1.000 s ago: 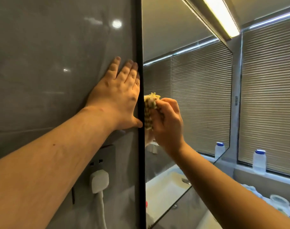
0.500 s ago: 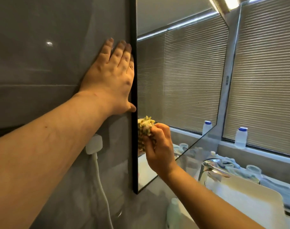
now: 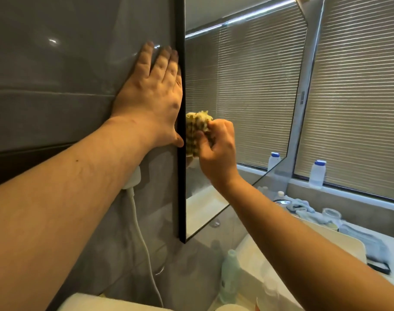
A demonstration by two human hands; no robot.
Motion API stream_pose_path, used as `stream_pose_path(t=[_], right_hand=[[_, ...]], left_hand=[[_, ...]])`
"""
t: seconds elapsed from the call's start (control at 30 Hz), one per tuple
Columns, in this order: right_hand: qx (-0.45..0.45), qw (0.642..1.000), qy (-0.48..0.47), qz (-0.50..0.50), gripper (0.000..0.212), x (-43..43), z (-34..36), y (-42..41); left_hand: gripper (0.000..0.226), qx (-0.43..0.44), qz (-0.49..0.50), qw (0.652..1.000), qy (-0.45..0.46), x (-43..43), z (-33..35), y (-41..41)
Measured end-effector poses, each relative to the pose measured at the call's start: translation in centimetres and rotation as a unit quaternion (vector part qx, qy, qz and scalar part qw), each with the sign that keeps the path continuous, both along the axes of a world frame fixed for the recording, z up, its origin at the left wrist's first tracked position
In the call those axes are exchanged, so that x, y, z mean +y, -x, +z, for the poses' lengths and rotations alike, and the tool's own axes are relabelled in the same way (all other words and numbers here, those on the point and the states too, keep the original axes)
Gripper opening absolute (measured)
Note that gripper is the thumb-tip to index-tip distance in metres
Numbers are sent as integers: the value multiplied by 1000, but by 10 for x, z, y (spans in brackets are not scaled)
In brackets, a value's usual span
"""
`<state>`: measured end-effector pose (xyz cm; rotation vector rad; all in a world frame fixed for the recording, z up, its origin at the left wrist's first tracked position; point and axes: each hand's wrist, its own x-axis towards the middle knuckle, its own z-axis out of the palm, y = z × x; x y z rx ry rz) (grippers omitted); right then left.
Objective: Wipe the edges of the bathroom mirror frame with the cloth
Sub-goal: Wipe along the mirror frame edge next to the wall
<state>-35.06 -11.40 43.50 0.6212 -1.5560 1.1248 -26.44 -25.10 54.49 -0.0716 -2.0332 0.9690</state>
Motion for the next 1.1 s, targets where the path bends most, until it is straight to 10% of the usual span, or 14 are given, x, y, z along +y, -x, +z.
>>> stream_pose_path(t=[0.5, 0.73, 0.9, 1.1], right_hand=[[-121, 991, -49, 32, 20, -6, -189, -31], [-173, 983, 56, -4, 12, -12, -178, -13], [-339, 913, 220, -57, 15, 24, -144, 36], [-354, 912, 205, -44, 11, 27, -144, 29]], left_hand=[[140, 8, -1, 1000, -2, 1, -1, -2], [140, 13, 9, 1000, 6, 1, -3, -1], [140, 9, 10, 1000, 2, 0, -2, 0], [139, 6, 3, 1000, -3, 0, -3, 1]])
